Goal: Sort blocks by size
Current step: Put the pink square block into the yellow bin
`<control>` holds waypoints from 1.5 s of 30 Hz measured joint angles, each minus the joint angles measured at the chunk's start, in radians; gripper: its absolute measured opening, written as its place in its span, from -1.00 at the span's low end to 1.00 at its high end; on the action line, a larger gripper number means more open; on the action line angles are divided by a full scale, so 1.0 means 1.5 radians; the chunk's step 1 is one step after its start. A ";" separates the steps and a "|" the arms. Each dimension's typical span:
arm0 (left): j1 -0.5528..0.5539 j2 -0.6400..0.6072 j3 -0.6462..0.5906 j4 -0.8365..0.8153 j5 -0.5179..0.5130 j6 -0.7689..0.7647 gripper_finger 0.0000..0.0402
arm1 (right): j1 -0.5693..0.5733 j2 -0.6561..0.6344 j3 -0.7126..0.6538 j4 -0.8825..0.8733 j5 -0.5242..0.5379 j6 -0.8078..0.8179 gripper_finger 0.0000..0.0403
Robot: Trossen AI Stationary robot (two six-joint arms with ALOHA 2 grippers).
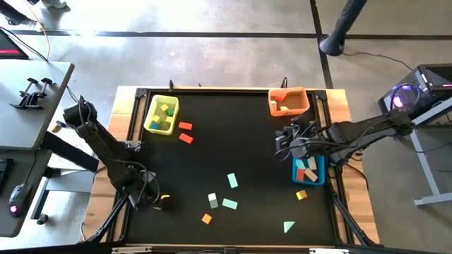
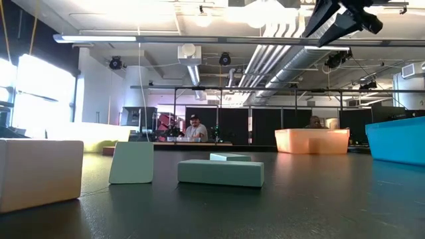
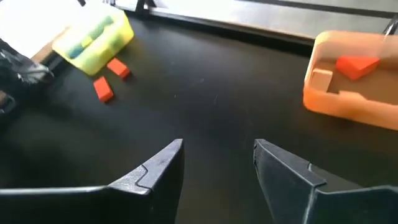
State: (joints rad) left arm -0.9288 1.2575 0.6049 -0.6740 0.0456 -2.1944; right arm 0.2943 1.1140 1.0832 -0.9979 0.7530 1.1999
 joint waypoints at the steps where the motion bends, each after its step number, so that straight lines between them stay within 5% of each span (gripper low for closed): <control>1: 0.000 0.000 0.000 0.000 -0.004 0.000 0.59 | 0.000 0.007 0.000 0.003 -0.005 0.000 -0.07; 8: 0.001 -0.001 0.003 -0.028 -0.068 -0.023 0.59 | 0.000 0.047 0.000 0.043 -0.021 -0.002 -0.07; 12: 0.001 -0.003 0.043 -0.131 -0.100 -0.024 0.59 | 0.001 0.052 0.000 0.060 -0.031 -0.002 -0.07; 18: 0.000 0.000 0.105 -0.166 -0.193 0.230 0.59 | 0.001 0.052 0.000 0.064 -0.039 -0.008 -0.07; 22: 0.001 0.022 0.107 -0.176 -0.185 0.422 0.59 | 0.001 0.052 0.000 0.078 -0.039 -0.008 -0.07; 30: 0.022 0.137 0.111 -0.184 -0.176 0.580 0.59 | 0.001 0.052 0.000 0.115 -0.035 -0.037 -0.07; 36: 0.050 0.197 0.113 -0.122 -0.111 0.628 0.52 | 0.001 0.052 -0.001 0.117 -0.034 -0.038 -0.07; 45: 0.087 0.195 0.113 -0.107 -0.098 0.628 0.15 | 0.000 0.052 -0.001 0.124 -0.030 -0.051 -0.07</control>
State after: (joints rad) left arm -0.7987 1.5502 0.7750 -0.8343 -0.1008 -1.2519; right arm 0.2947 1.1915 1.0821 -0.8119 0.7074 1.1229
